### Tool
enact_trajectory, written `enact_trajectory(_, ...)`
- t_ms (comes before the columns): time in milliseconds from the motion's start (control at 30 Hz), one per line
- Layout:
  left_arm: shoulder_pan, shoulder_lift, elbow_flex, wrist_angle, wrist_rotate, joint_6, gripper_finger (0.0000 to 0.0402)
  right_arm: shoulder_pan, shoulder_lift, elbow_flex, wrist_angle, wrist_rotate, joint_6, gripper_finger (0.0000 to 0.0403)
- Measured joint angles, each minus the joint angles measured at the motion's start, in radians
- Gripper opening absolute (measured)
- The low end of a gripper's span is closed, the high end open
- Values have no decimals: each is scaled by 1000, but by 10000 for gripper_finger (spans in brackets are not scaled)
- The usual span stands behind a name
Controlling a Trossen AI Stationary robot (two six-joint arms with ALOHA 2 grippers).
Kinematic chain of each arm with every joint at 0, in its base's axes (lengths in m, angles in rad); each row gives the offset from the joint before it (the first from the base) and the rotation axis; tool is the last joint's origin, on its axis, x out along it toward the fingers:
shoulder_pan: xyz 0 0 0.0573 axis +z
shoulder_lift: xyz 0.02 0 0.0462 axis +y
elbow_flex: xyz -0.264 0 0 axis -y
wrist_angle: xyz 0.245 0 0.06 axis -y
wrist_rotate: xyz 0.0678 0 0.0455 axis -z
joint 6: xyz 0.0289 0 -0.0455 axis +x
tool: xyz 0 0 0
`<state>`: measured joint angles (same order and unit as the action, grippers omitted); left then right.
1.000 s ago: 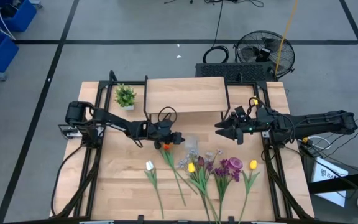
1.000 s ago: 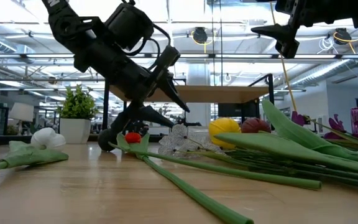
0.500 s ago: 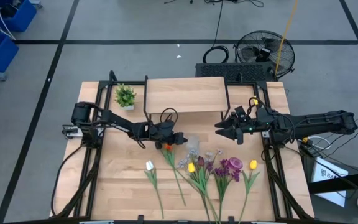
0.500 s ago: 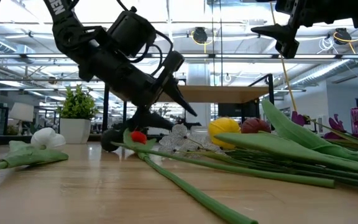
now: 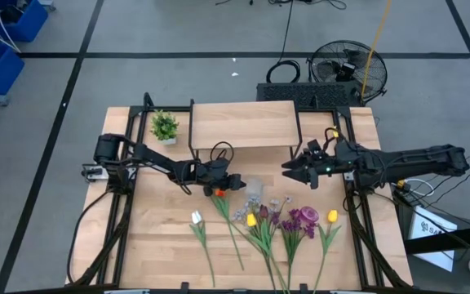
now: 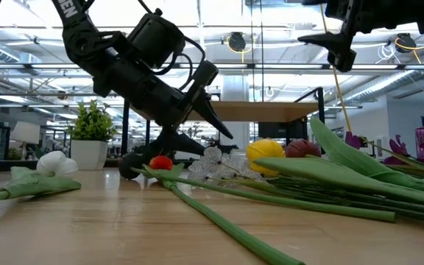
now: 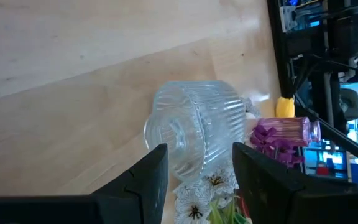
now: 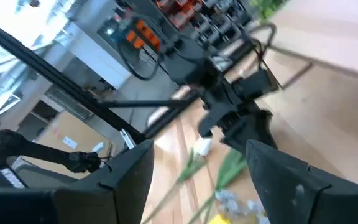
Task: Pick and place flowers into a vace then onto a shelf
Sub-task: Put the white vase on the shelf
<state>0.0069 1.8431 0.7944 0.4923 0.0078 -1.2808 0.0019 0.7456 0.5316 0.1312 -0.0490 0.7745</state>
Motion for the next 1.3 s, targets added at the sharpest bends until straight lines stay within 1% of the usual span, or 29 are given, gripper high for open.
enact_trajectory(100,1,3,0,-3,0,-2,184,0,23,0,-45,0,9,247)
enact_trajectory(233,7,3,0,-1,-6,7,184,1,92,0,-171,1,88,247)
enact_trajectory(300,15,3,0,3,-6,6,184,2,137,0,-223,20,132,247)
enact_trajectory(400,25,3,0,3,-6,8,184,14,216,-15,-223,51,187,247)
enact_trajectory(467,29,3,0,22,-2,15,184,30,265,-41,-153,46,221,247)
enact_trajectory(533,32,3,0,43,17,17,184,50,312,-72,-39,47,261,247)
enact_trajectory(667,32,3,0,30,17,21,184,95,416,-148,201,51,323,247)
enact_trajectory(767,32,3,0,36,18,13,184,121,484,-180,370,98,344,247)
enact_trajectory(967,31,3,0,41,18,-7,184,137,606,-185,500,107,344,247)
enact_trajectory(1100,30,3,0,40,18,-16,184,137,674,-185,547,156,342,247)
enact_trajectory(1300,24,3,0,27,19,-25,184,128,756,-182,627,159,340,247)
